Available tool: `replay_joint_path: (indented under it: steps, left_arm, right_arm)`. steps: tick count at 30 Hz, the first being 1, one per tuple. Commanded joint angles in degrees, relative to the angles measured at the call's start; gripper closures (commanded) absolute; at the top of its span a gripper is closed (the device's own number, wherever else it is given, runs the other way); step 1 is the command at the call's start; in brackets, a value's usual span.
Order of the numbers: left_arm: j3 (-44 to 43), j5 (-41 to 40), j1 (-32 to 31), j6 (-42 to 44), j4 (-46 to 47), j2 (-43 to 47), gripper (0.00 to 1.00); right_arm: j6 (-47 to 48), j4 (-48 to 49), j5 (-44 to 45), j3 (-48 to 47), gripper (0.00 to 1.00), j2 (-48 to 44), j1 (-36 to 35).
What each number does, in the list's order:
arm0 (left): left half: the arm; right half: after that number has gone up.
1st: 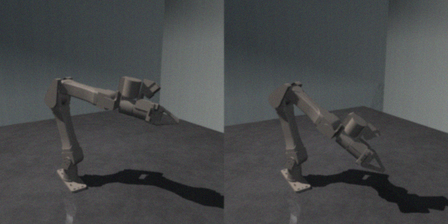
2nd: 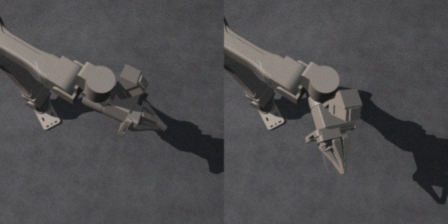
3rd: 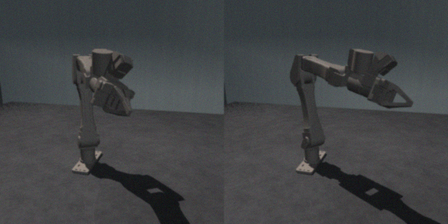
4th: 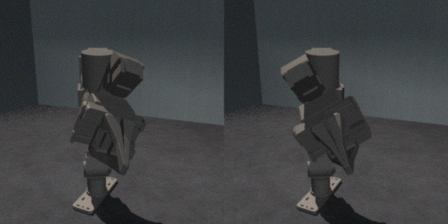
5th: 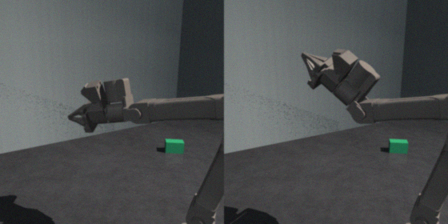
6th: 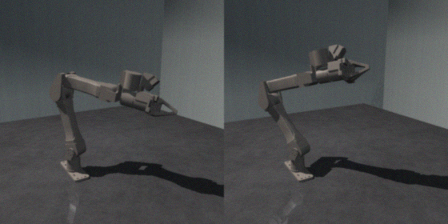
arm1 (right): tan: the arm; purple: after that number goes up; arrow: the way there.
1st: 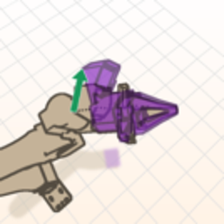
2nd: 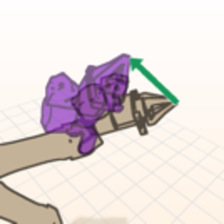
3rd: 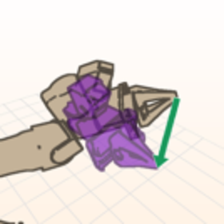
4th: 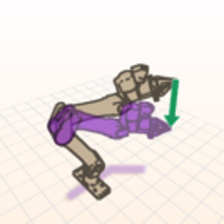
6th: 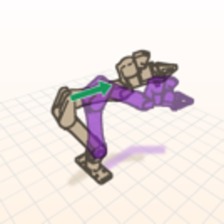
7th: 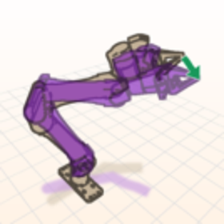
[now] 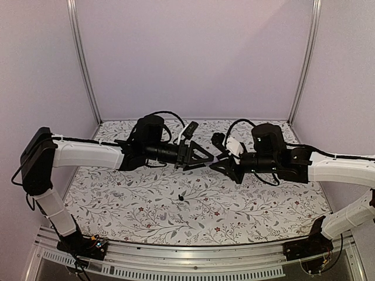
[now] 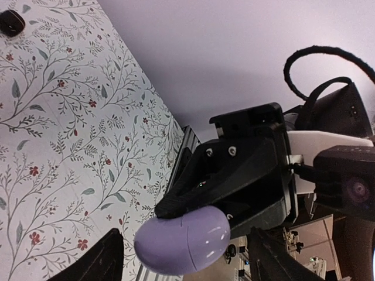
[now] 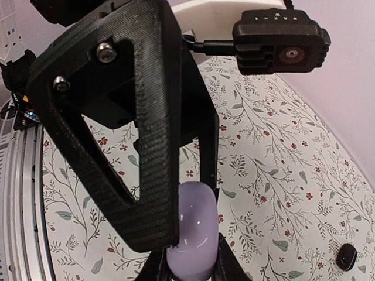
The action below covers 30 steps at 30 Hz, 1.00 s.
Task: Insert the wireless bluetooth earbuds into the charging case
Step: Pass from the right arm to the left
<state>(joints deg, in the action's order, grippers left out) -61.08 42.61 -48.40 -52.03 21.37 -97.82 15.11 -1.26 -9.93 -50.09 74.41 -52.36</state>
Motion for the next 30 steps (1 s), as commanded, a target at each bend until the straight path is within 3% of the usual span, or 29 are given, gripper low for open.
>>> replay_joint_path:
  steps: [1,14,21,24,27,30]
  left_arm:
    - [-1.99,-0.11,-0.82,0.1,-1.4,-1.27,0.3]
    - [-2.46,1.43,-0.94,-2.12,0.61,-3.37,0.4]
    - [-1.7,3.47,-0.82,-3.86,3.8,-3.87,0.57]
    - [-0.49,5.09,-0.73,-5.66,7.86,-3.78,0.63]
    - [0.37,6.33,-0.73,-7.09,11.46,-3.42,0.67]
    - [1.67,7.24,-0.83,-9.03,16.93,-2.62,0.69]
  right_arm:
    - [0.52,-1.6,1.59,-2.29,1.0,0.79,-0.5]
    - [1.75,-2.39,3.3,-3.08,1.0,2.13,-1.87]
    - [1.92,-2.08,3.59,-2.58,1.0,2.01,-1.96]
    - [1.53,-0.27,3.35,-1.24,0.82,1.01,-1.96]
    - [0.77,3.5,2.82,1.63,0.55,-1.27,-2.01]
    - [0.17,7.62,1.6,4.5,0.46,-4.03,-1.93]
